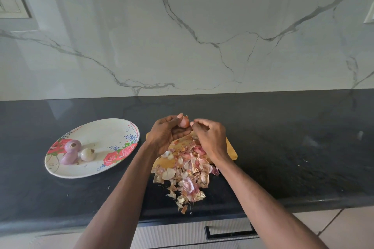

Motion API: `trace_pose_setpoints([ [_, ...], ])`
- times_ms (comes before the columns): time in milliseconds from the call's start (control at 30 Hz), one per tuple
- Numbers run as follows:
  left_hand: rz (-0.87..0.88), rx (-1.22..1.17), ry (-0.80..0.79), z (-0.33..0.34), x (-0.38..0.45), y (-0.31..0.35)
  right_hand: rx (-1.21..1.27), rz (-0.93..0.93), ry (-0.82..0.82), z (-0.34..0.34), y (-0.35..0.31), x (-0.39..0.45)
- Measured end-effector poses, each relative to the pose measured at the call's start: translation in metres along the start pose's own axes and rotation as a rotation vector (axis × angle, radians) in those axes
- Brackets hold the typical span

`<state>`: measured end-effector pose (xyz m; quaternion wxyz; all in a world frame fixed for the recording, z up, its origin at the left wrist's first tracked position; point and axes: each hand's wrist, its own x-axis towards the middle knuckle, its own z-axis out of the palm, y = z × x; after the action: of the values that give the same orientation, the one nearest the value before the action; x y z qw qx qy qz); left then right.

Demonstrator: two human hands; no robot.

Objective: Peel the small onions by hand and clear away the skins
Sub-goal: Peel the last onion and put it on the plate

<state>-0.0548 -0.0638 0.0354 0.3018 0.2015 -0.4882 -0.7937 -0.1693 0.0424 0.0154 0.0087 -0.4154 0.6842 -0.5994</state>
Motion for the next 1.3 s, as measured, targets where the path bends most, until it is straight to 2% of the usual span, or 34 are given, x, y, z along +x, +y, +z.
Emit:
trace_pose_setpoints([
  [200,0.036,0.082,0.0,0.002,-0.001,-0.004,0.022,0.025,-0.075,0.001,-0.003,-0.001],
  [467,0.088,0.146,0.044,0.008,-0.001,-0.008,0.053,-0.021,0.005,0.01,0.004,-0.005],
  [733,0.131,0.245,0.039,0.009,-0.001,-0.012,-0.097,-0.074,0.116,0.014,0.003,-0.007],
  [1033,0.113,0.172,-0.018,0.01,-0.005,-0.009,-0.189,-0.115,0.146,0.014,0.002,-0.007],
  [1100,0.077,0.101,-0.045,0.011,-0.005,-0.006,-0.132,-0.093,0.131,0.012,-0.001,-0.007],
  [1200,0.002,0.025,-0.059,0.013,-0.006,-0.003,0.031,0.071,0.08,0.008,-0.007,-0.006],
  [1300,-0.041,-0.012,-0.067,0.013,-0.007,-0.002,0.057,0.142,0.075,0.005,-0.009,-0.003],
])
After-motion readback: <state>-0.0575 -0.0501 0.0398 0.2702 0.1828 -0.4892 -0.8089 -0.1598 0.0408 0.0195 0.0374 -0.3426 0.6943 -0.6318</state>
